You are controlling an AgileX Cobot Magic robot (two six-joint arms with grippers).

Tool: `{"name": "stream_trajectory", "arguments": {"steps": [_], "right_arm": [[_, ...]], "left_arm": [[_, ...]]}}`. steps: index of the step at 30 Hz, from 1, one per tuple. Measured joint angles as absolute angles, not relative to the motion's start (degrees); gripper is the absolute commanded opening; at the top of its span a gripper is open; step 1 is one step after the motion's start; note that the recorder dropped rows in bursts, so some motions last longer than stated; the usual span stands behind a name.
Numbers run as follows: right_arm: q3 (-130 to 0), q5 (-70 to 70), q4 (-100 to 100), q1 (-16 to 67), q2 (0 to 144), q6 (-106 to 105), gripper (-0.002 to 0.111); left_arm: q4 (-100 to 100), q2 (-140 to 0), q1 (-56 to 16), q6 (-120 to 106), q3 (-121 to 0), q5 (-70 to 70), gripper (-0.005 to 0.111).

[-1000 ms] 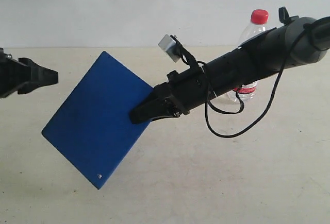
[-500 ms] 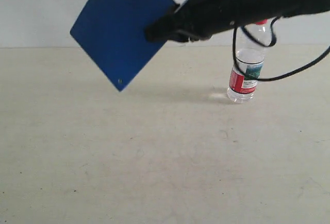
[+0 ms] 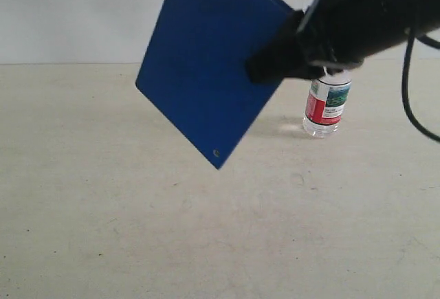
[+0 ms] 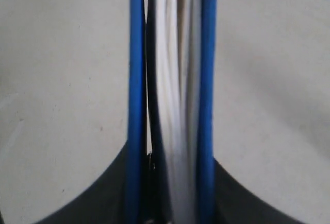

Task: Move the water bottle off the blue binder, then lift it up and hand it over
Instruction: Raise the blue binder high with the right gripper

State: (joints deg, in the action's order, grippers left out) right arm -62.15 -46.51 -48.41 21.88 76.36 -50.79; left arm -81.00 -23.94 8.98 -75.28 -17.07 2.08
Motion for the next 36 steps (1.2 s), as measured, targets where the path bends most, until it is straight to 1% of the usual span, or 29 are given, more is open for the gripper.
{"name": "stream_trajectory", "arguments": {"steps": [4,8,12,15,24,26,28,30,33,34,36], "right_arm": [[-55.01,-46.01,-47.17,23.79,72.23,-48.15,0.0],[-51.63,-42.12,-46.92,29.66,69.32,-47.29,0.0],[-51.39,-30.28,-47.31,36.53,68.9,-47.29,0.0],[-51.52,-22.27,-47.22,40.15,68.9,-47.87,0.0],[-56.57,-13.91,-48.46,41.7,69.01,-50.29,0.0],[-56.92,-12.36,-48.46,41.7,68.79,-50.92,0.006],[-57.16,-11.21,-48.46,41.8,68.54,-51.35,0.017],[-57.25,-11.12,-48.46,41.91,68.57,-51.8,0.033],[-57.29,-10.0,-48.57,42.01,68.57,-51.8,0.052],[-57.29,-9.33,-48.57,42.01,68.46,-51.63,0.055],[-57.39,-8.24,-48.57,42.01,68.3,-51.63,0.056]], "left_arm": [[-82.57,-21.53,8.98,-69.85,-12.08,1.61,0.005],[-84.1,-21.05,8.98,-62.17,-7.61,0.83,0.005],[-84.43,-21.05,8.98,-60.41,-2.46,-1.38,0.005],[-84.43,-21.05,8.98,-60.1,-0.25,-2.54,0.005],[-84.43,-21.05,8.98,-61.12,-0.23,-2.03,0.005],[-84.43,-21.05,8.98,-61.15,-0.23,-2.03,0.005],[-84.43,-21.05,8.98,-61.25,-0.23,-2.03,0.005],[-84.43,-21.05,8.98,-61.25,-0.23,-2.03,0.005],[-84.43,-21.05,8.98,-61.36,-0.23,-1.49,0.005],[-84.43,-21.05,8.98,-61.52,-0.23,-1.0,0.005],[-84.43,-21.05,8.98,-62.23,-0.23,0.0,0.005]]}}
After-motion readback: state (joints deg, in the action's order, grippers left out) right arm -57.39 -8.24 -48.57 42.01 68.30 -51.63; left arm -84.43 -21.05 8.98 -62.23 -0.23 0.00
